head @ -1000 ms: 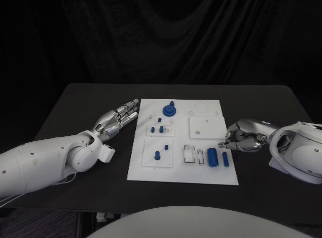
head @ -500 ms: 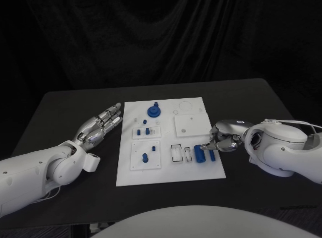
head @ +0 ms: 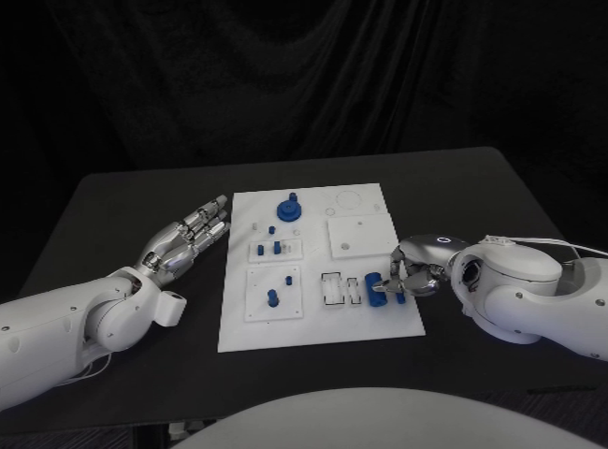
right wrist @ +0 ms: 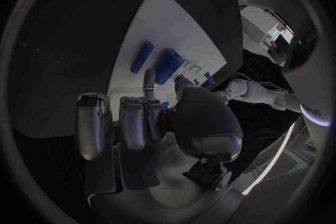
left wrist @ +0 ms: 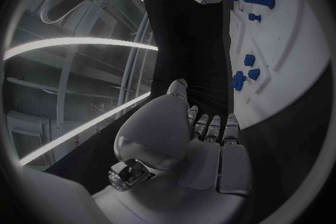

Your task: Assemble the parts on the task board

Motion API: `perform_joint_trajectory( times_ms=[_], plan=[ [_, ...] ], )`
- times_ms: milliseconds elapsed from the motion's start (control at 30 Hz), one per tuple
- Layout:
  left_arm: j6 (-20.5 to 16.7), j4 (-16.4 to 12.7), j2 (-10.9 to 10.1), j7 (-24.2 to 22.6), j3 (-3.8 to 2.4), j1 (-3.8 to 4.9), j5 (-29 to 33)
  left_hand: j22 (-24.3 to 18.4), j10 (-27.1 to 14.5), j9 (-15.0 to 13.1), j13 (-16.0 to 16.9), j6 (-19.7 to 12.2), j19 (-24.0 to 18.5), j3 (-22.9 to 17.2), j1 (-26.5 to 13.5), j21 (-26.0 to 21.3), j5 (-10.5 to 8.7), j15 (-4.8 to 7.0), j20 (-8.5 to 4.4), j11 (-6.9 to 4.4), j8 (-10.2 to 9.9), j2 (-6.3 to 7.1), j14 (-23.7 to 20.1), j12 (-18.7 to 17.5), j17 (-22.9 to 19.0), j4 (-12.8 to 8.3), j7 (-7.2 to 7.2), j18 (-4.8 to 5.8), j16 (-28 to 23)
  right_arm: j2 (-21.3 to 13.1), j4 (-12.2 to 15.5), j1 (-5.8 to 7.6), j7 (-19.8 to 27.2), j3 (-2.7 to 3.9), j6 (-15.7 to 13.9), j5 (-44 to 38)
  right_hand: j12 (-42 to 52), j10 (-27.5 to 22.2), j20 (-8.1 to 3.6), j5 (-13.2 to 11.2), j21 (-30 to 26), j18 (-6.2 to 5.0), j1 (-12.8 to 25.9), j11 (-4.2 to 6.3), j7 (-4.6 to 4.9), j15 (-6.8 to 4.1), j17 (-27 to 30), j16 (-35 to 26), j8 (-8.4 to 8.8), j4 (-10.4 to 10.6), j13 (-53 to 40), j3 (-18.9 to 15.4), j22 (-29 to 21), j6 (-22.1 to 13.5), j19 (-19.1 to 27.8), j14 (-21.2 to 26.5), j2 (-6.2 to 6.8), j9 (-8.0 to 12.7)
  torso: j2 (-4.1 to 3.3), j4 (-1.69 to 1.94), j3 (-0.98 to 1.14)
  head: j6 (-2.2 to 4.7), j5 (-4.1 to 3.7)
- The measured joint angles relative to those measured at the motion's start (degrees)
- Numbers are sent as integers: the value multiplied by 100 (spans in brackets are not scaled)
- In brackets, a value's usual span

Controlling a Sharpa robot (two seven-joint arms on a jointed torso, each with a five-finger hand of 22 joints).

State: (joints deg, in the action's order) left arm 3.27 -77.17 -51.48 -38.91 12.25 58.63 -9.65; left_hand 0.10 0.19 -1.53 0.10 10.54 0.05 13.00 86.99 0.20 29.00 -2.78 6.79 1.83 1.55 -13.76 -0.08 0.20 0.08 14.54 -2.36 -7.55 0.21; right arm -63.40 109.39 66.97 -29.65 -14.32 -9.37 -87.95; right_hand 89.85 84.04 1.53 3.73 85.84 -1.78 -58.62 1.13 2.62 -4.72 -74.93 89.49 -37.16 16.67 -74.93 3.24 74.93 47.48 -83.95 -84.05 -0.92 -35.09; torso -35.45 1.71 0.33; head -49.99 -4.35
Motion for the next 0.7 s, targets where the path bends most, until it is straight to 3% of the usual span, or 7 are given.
perform_joint_trajectory(
  times_ms=[700],
  plan=[
    [168,41,-1,0,0,-12,-4,-4,-6,4,1,-42,-1,-15,23,0,0,-61,41,36,0,23,21,0,-3,-16,2,0,0,338,-278,-136,-57,1,-15,-253,0,0,0,-67,-27,-1,460,0,21,0,1,-54,290,24,1,-88,-1,-21,0,0,-82,-18,-6,24,-2,0,44]
  ],
)
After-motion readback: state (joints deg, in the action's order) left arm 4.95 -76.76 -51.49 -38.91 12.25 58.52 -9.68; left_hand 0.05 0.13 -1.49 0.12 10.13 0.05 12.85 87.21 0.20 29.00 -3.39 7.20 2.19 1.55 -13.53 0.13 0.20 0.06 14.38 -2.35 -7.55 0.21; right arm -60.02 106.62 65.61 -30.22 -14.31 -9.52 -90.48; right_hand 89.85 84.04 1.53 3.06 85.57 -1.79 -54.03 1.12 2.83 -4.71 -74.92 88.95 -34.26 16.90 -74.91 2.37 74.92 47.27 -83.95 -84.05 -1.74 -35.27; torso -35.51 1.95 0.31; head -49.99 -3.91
